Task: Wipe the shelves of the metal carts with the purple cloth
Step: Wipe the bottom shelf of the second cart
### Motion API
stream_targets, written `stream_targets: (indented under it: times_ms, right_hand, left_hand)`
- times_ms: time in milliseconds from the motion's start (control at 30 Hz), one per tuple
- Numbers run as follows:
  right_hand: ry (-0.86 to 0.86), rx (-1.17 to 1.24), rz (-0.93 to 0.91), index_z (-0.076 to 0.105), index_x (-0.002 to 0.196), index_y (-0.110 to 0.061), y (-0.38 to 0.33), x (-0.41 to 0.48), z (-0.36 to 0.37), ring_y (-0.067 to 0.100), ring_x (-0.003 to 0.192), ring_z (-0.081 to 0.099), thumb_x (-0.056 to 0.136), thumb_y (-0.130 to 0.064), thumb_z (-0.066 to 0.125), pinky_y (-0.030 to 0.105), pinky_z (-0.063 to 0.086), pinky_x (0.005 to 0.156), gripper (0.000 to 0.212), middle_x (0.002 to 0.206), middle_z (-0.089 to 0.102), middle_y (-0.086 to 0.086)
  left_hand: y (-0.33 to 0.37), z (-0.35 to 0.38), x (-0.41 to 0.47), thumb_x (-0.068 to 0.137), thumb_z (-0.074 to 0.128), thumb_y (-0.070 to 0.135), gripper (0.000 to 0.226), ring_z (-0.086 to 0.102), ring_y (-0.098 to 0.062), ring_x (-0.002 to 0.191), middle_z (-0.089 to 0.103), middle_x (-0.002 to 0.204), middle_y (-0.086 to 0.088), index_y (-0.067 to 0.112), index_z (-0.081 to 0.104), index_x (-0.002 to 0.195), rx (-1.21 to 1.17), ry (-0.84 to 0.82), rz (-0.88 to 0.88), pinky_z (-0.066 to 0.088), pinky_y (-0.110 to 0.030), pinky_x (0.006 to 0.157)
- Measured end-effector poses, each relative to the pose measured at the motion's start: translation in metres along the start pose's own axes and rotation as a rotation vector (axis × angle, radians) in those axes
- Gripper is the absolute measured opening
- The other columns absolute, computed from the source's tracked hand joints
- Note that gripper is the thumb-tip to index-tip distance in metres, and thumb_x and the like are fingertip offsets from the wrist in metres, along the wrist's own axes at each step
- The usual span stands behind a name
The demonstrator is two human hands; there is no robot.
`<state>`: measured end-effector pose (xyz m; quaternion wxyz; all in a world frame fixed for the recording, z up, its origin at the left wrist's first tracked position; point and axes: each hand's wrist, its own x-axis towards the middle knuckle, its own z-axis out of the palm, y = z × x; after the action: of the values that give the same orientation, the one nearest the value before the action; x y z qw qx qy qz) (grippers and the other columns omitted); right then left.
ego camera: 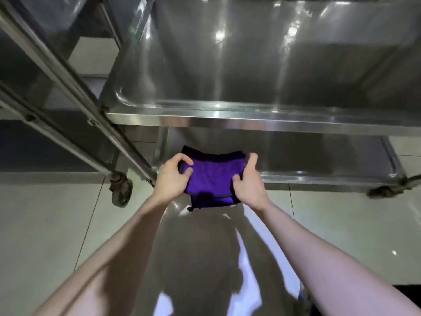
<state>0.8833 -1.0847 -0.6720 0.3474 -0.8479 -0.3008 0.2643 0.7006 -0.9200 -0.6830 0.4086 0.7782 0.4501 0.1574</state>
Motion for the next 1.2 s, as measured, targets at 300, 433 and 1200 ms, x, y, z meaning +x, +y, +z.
stream_targets:
  times_ms: [300, 433, 1200]
  right_hand:
    - [0.016, -0.74, -0.169, 0.024, 0.168, -0.049, 0.015, 0.04, 0.072, 0.043, 0.163, 0.012, 0.102, -0.079, 0.031, 0.07, 0.008, 0.127, 0.072, 0.178, 0.012, 0.02]
    - [-0.133, -0.784, -0.109, -0.004, 0.167, -0.058, 0.012, 0.045, 0.103, 0.041, 0.163, -0.024, 0.096, -0.089, 0.011, 0.077, -0.013, 0.122, 0.079, 0.179, -0.022, 0.014]
    - [-0.035, -0.778, -0.168, -0.004, 0.17, -0.049, -0.04, 0.245, 0.126, 0.047, 0.162, -0.021, 0.089, -0.096, 0.012, 0.076, -0.02, 0.12, 0.095, 0.178, -0.019, 0.02]
  left_hand:
    - [-0.061, 0.008, -0.015, 0.082, 0.081, 0.055, 0.036, 0.059, -0.001, 0.061, 0.062, 0.065, 0.011, 0.026, 0.06, 0.088, -0.147, 0.405, -0.154, 0.051, -0.035, 0.066]
    - [-0.071, -0.041, -0.005, 0.064, 0.089, 0.073, 0.075, 0.064, -0.002, 0.09, 0.067, 0.103, 0.005, 0.026, 0.055, 0.111, -0.232, 0.595, -0.21, 0.051, -0.026, 0.083]
    - [-0.043, -0.027, 0.07, 0.095, 0.064, 0.009, 0.018, 0.051, -0.012, 0.038, 0.049, 0.06, -0.005, 0.008, 0.048, 0.086, -0.69, 0.789, -0.182, 0.046, -0.024, 0.041]
